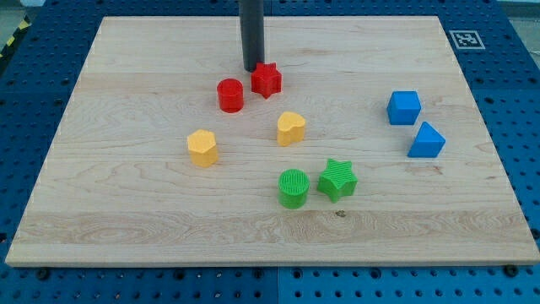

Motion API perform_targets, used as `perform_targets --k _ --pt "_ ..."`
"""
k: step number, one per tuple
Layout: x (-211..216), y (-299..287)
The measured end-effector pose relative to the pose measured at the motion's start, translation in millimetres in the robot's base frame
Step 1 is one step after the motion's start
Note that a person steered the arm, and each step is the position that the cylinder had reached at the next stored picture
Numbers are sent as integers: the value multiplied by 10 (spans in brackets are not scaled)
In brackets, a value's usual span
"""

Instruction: Push the red star towards the top of the yellow heart

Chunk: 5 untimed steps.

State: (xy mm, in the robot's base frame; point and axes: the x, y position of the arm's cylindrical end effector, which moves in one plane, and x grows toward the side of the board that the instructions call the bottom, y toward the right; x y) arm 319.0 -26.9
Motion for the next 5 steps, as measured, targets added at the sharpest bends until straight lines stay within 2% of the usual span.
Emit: perform_targets --k 5 --pt "257 191"
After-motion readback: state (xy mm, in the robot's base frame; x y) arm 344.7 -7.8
